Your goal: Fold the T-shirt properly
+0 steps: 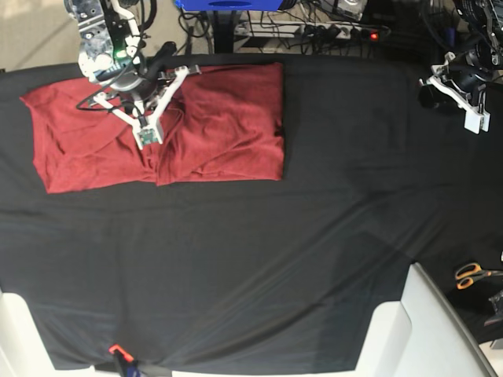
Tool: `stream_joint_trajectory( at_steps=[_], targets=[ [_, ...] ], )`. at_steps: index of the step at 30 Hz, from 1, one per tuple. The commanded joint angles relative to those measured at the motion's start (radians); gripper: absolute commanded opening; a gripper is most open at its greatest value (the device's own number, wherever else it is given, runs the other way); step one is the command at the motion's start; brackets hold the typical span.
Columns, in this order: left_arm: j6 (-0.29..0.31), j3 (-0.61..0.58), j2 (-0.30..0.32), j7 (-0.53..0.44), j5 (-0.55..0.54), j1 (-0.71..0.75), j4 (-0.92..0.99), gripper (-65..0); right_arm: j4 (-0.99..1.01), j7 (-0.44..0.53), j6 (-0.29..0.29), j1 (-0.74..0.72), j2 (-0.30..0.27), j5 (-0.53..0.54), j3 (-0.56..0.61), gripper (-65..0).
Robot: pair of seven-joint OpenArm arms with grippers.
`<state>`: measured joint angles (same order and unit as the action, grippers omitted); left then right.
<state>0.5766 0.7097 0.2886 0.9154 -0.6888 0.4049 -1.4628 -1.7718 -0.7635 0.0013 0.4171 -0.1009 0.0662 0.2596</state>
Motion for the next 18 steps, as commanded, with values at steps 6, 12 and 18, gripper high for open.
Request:
stream_joint_trajectory(
  at_steps=[6,12,18],
  targets=[
    [0.004,0.006,0.018,-0.014,-0.015,0.004,-0.013,-65.0,-0.018,0.003,0.003,0.01,0.023,-0.004,-0.024,-62.1],
    [0.004,0.005,0.018,-0.014,-0.015,0.002,-0.013,-65.0,-0.024,0.006,0.004,0.022,0.065,-0.004,-0.099,-39.5],
    [0.004,0.006,0.018,-0.014,-0.015,0.002,-0.013,-65.0,-0.053,0.055,0.004,0.03,0.114,-0.006,-0.208,-35.9]
  ],
)
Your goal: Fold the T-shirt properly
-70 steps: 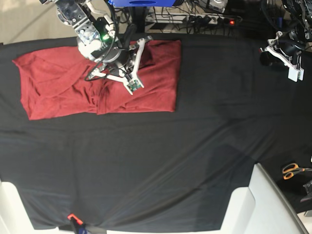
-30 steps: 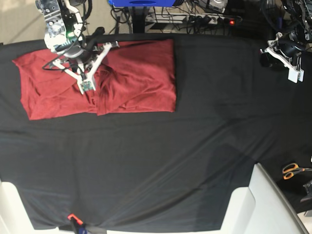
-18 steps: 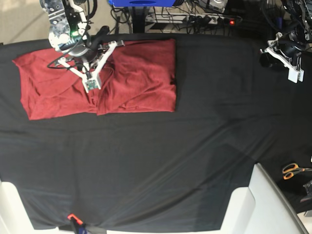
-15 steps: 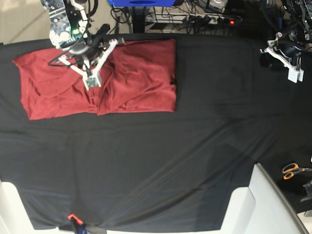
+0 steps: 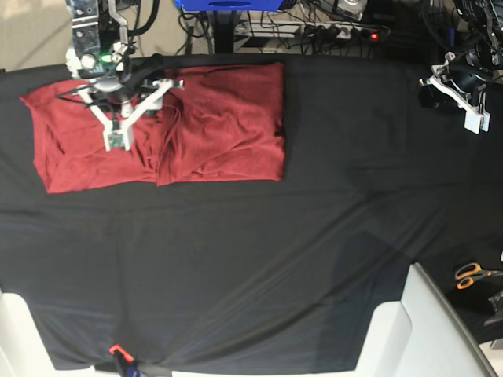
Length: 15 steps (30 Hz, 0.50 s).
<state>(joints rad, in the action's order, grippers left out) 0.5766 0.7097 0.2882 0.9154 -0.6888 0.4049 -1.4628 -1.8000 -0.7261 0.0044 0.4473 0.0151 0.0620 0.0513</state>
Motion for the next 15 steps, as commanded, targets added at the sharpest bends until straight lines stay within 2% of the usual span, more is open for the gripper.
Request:
stream_joint_trajectory(
  at_steps=[1,3,4,6,8,9,11,15],
  targets=[
    [0.004,0.006,0.018,-0.014,-0.015,0.002,-0.013,-65.0,-0.04,0.04,-0.004,0.012,-0.004,-0.003,0.002,-35.9],
    [0.004,0.006,0.018,-0.014,-0.015,0.002,-0.013,-65.0,-0.085,0.089,-0.007,0.037,-0.005,-0.003,0.023,-36.6],
    [0.004,0.006,0.018,-0.014,-0.015,0.002,-0.013,-65.0,-0.1,0.098,-0.016,0.04,-0.013,-0.003,0.051,-39.0],
    [0.004,0.006,0.018,-0.014,-0.015,0.002,-0.013,-65.0,-0.11,0.099,-0.063,0.037,-0.056,-0.003,0.115,-48.5],
    [0.004,0.005,0.018,-0.014,-0.015,0.002,-0.013,-65.0,-0.11,0.101,-0.099,0.034,-0.085,-0.003,0.2,-62.4],
    [0.004,0.005,0.018,-0.014,-0.015,0.002,-0.013,-65.0,-0.11,0.101,-0.099,0.032,-0.091,-0.003,0.239,-65.0],
    [0.004,0.006,0.018,-0.014,-0.015,0.002,-0.013,-65.0,-0.11,0.101,-0.097,0.02,-0.102,-0.003,0.29,-62.7],
    [0.004,0.008,0.018,-0.014,-0.015,0.002,-0.013,-65.0,-0.019,0.099,-0.097,-0.029,-0.097,-0.003,0.336,-64.4]
  ],
)
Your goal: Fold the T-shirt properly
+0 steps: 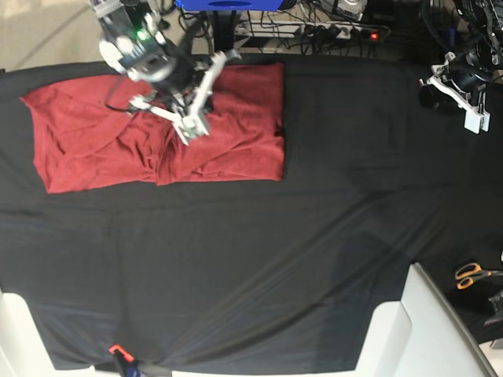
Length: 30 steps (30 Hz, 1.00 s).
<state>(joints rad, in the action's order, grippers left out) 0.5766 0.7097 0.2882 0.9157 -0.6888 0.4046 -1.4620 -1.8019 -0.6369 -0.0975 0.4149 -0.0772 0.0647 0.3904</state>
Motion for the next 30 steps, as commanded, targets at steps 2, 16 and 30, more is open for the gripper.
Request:
stream_joint_trajectory(
  at_steps=[2,16,30],
  targets=[
    [0.004,0.008,0.018,-0.014,-0.015,0.004,-0.013,-65.0,0.058,0.013,0.005,-0.03,-0.003,-0.003,-0.003,-64.4],
    [0.004,0.006,0.018,-0.014,-0.015,0.003,-0.013,-65.0,0.139,0.018,-0.001,-0.054,0.032,-0.001,-0.281,-64.4],
    [0.004,0.008,0.018,-0.014,-0.015,0.001,-0.012,-65.0,0.007,0.032,-0.005,-0.023,0.047,-0.003,-0.279,-64.4]
  ],
)
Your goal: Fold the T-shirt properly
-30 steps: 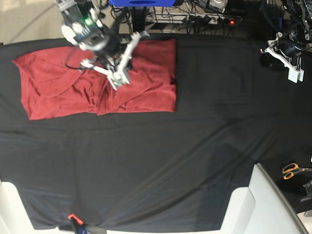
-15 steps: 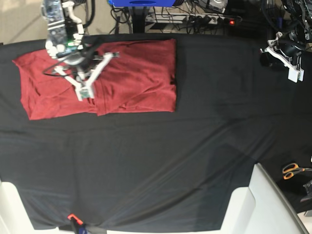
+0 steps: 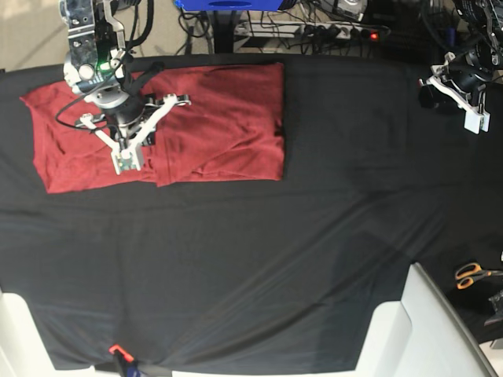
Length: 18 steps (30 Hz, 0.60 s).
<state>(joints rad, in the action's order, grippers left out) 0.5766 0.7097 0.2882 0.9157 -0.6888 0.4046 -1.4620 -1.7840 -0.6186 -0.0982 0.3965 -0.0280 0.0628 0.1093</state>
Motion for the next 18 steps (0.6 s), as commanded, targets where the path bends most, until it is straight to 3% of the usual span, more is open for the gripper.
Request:
stream_joint_trajectory(
  at_steps=[1,5,18],
  targets=[
    [0.004,0.006,0.018,-0.014,-0.015,0.001,-0.012,-65.0,0.006,0.015,-0.013,-0.017,-0.002,-0.001,0.003,-64.7],
    [0.004,0.005,0.018,-0.014,-0.015,0.0,-0.012,-65.0,0.1,0.012,-0.085,-0.095,-0.006,-0.002,0.034,-64.8],
    [0.004,0.008,0.018,-0.016,-0.015,0.001,0.008,-65.0,0.125,0.016,-0.082,0.005,-0.002,-0.001,0.023,-64.7]
  ],
)
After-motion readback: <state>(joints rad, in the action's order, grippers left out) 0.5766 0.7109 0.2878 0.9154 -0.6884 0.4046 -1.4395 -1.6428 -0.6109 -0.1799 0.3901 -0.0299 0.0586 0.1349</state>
